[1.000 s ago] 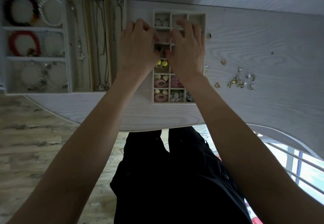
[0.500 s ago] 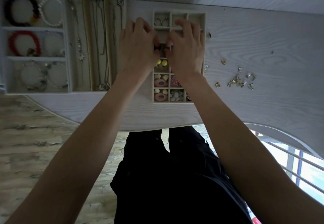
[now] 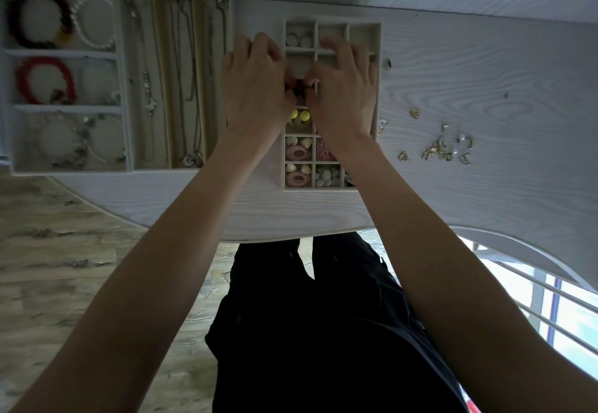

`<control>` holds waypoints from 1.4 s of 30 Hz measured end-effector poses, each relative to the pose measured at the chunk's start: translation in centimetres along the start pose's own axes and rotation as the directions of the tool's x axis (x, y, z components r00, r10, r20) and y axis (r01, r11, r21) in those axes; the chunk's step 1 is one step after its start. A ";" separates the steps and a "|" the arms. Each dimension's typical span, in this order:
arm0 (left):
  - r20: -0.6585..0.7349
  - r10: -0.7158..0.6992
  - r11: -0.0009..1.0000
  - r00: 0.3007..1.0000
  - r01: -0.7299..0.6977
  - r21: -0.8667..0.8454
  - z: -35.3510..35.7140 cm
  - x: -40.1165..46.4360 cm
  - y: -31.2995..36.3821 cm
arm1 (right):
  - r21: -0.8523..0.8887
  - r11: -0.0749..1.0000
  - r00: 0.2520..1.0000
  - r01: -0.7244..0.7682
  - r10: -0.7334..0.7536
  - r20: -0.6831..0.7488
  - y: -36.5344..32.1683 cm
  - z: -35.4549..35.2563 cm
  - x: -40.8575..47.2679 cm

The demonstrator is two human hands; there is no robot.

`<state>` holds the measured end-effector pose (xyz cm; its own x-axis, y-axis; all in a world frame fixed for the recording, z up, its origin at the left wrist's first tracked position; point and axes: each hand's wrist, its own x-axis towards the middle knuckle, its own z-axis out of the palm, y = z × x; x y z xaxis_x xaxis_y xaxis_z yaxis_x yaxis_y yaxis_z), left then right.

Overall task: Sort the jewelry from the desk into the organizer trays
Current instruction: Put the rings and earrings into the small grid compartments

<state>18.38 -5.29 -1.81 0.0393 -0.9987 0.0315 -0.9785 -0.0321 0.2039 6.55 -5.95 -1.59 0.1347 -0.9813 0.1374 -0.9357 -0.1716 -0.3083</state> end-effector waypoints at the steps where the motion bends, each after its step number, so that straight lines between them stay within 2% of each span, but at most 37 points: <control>1: -0.004 -0.004 1.000 1.000 0.004 -0.009 -0.1 -0.1 0.0 | 0.006 1.000 1.000 -0.005 0.005 0.005 0.0 0.1 0.0; 5: -0.019 -0.002 0.998 1.000 0.001 -0.068 -0.4 0.0 -0.2 | 0.067 0.997 1.000 -0.025 0.026 -0.013 0.4 0.2 0.2; 10: -0.012 0.002 0.994 1.000 -0.004 -0.109 -0.4 0.0 -0.3 | 0.183 0.981 0.998 -0.064 0.059 0.033 0.9 0.0 0.0; 14: 0.011 0.050 0.991 0.999 -0.048 -0.128 0.1 0.1 -1.0 | 0.291 0.954 0.997 -0.072 0.060 0.047 1.4 -0.4 -0.3; 16: 0.011 0.014 0.958 1.000 -0.010 -0.288 -0.5 -0.4 -1.1 | 0.347 0.936 0.998 -0.057 0.050 0.029 1.7 -1.3 -0.6; 19: -0.034 -0.082 0.820 0.996 0.048 -0.570 -1.7 -2.0 -1.0 | 0.420 0.906 0.998 -0.054 0.052 0.017 2.7 -3.4 -1.6; 21: -0.037 -0.114 0.768 0.993 0.064 -0.638 -2.2 -3.2 -0.7 | 0.424 0.904 0.998 -0.061 0.064 0.006 4.0 -4.9 -2.8; 25: -0.024 -0.155 0.746 0.988 0.101 -0.658 -2.9 -5.1 1.4 | 0.380 0.923 0.997 -0.058 0.074 -0.027 7.0 -6.8 -5.7; 27: -0.004 -0.090 0.753 0.996 0.065 -0.655 -3.2 -5.6 3.3 | 0.336 0.938 0.993 -0.089 0.109 -0.044 8.9 -7.2 -7.3; 30: 0.045 0.111 0.800 0.993 -0.062 -0.597 -2.9 -5.5 7.2 | 0.213 0.964 0.983 -0.158 0.174 -0.058 12.3 -6.9 -9.9; 32: 0.083 0.252 0.816 0.964 -0.165 -0.553 -2.0 -5.2 9.7 | 0.125 0.976 0.982 -0.179 0.186 -0.043 14.6 -6.8 -11.4; 34: 0.146 0.332 0.839 0.932 -0.221 -0.497 -1.0 -4.8 11.8 | 0.083 0.977 0.981 -0.195 0.194 0.017 16.0 -6.8 -12.1; 38: 0.192 0.374 0.905 0.907 -0.312 -0.290 0.5 -4.0 15.2 | 0.068 0.984 0.981 -0.164 0.156 0.115 17.7 -7.0 -12.1; 42: 0.248 0.308 0.949 0.919 -0.276 -0.153 1.2 -3.5 16.2 | 0.113 0.978 0.977 -0.177 0.160 0.139 18.9 -7.1 -11.4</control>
<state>2.18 -2.33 0.25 -0.3150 -0.9370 -0.1508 -0.9084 0.2516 0.3340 -14.99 2.63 -2.34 0.0269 -0.9986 -0.0463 -0.9017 -0.0042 -0.4323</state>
